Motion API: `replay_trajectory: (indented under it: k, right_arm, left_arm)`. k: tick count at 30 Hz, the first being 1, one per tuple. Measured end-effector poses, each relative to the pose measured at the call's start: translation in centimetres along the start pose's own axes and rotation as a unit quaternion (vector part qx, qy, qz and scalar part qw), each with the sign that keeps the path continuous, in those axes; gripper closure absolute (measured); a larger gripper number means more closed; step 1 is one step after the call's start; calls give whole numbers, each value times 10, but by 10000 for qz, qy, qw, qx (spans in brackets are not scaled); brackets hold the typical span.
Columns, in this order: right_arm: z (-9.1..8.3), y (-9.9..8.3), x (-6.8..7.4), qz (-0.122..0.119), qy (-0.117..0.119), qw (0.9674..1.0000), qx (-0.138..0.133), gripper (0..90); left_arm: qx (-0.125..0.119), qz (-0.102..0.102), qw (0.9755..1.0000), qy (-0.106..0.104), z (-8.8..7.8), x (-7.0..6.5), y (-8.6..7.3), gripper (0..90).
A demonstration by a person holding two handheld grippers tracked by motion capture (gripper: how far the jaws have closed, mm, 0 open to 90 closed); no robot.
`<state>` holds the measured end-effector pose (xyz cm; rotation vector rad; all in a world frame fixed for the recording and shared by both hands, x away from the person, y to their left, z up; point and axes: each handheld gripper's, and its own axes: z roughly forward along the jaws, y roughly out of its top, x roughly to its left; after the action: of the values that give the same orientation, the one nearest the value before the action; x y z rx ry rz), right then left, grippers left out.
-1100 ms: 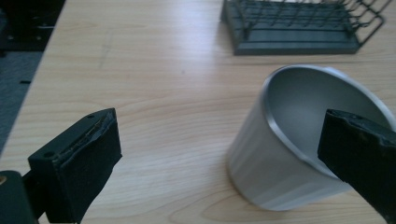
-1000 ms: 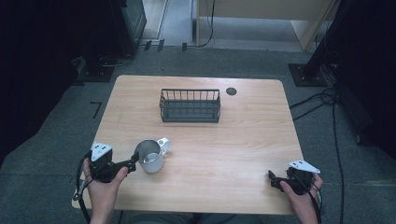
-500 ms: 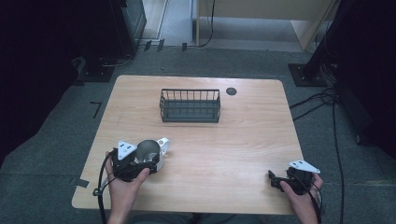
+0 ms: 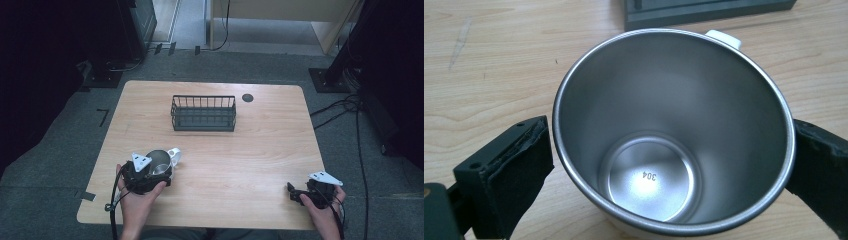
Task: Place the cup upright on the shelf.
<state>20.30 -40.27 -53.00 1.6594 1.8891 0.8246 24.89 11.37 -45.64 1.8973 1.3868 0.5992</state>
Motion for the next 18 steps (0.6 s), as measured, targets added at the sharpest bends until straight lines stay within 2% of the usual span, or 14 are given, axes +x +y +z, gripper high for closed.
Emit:
replay_trajectory:
  k: [5, 7, 10, 14, 18]
  right_arm:
    - [0, 0, 0, 0, -1, 10000, 0, 0]
    - [0, 0, 0, 1, 0, 10000, 0, 0]
    - [0, 0, 0, -2, 0, 10000, -2, 0]
    - [0, 0, 0, -2, -2, 10000, 0, 0]
    - [0, 0, 0, 0, 1, 10000, 1, 0]
  left_arm:
    - [-46, -125, 9999, -22, -5, 18, -7, 0]
    - [-71, -264, 9996, 0, -8, 28, -11, 0]
    - [-86, -366, 9993, 31, -9, 32, -15, 0]
    - [-140, -483, 9987, 95, -4, 25, -14, 0]
    - [-136, -552, 9979, 295, 6, 19, -8, 0]
